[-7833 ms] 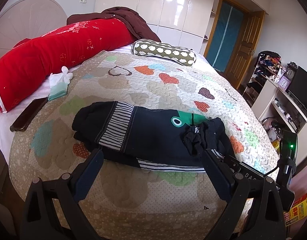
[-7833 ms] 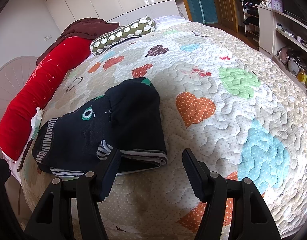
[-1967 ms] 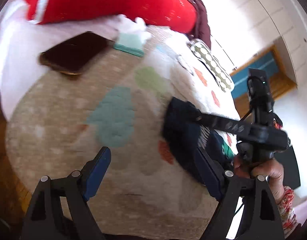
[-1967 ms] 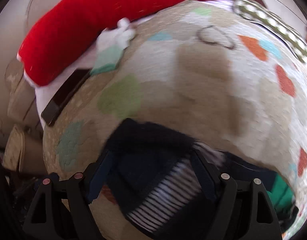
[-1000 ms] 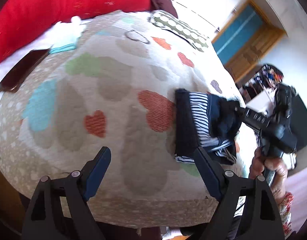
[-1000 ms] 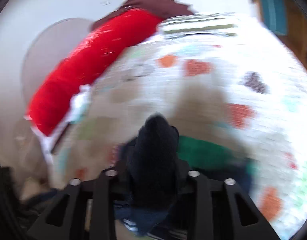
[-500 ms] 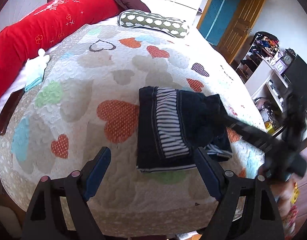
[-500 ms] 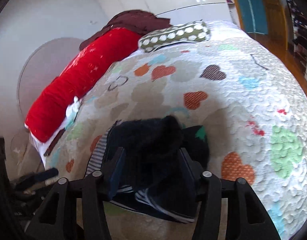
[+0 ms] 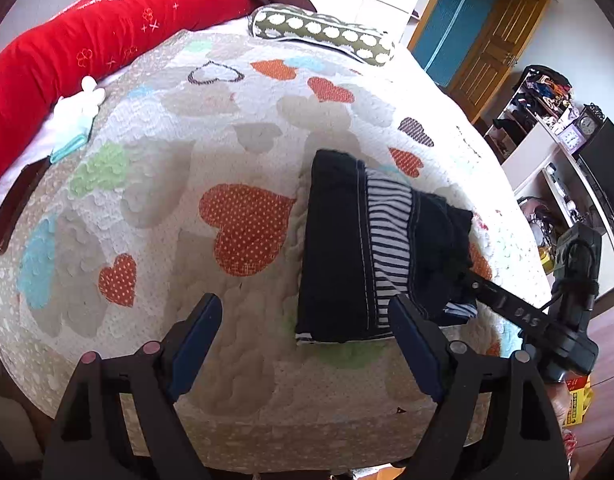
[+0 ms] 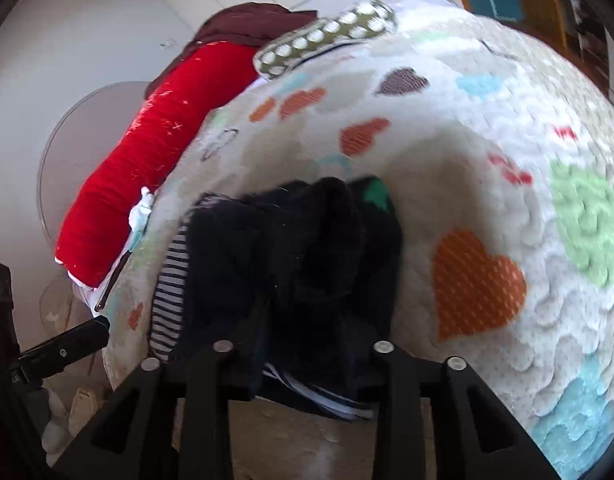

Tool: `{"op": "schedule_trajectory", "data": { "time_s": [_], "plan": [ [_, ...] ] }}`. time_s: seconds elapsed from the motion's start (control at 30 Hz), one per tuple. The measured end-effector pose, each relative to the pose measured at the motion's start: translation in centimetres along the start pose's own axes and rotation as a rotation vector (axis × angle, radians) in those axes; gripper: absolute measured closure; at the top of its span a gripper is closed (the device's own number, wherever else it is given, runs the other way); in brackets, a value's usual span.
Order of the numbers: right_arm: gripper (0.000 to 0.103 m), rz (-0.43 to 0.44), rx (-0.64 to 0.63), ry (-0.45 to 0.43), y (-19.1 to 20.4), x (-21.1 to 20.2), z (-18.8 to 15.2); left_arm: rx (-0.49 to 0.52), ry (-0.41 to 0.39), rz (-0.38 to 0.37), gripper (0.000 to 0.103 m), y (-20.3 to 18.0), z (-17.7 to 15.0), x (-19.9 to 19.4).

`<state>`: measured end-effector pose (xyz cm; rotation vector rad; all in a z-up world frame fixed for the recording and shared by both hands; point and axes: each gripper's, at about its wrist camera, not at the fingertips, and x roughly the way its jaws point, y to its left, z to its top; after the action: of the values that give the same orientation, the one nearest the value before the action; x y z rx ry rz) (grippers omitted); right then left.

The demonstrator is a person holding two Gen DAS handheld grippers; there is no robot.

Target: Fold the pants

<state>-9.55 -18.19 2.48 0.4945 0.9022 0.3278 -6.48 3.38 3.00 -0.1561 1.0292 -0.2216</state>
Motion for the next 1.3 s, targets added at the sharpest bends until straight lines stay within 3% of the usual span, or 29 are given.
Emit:
{"op": "schedule_trajectory", "data": {
  "time_s": [0.33,0.47,0.63,0.9,1.13,1.3],
  "plan": [
    [0.052,0.115,0.127,-0.084,-2.9,-1.3,0.6,0.004,0.024,0.0,0.019,-0.8,1.0,1.8],
    [0.051,0.185,0.238,-0.138,-6.2,-1.4,0.8,0.014,0.028,0.008,0.019,-1.6,1.2,2.5],
    [0.055,0.25,0.342,-0.197,-9.9,-2.1,0.4,0.02,0.096,0.026,0.019,-2.3,0.5,4.9],
    [0.057,0.094,0.186,-0.224,-8.4,-1.7,0.6,0.009,0.151,0.067,0.017,-2.8,0.0,7.8],
    [0.057,0.141,0.2,-0.27,-9.4,-2.0,0.0,-0.027,0.153,0.085,0.006,-2.5,-0.2,8.8],
    [0.057,0.101,0.16,-0.297,-8.7,-2.3,-0.8,-0.024,0.146,0.122,0.001,-2.9,-0.3,9.3]
  ]
}}
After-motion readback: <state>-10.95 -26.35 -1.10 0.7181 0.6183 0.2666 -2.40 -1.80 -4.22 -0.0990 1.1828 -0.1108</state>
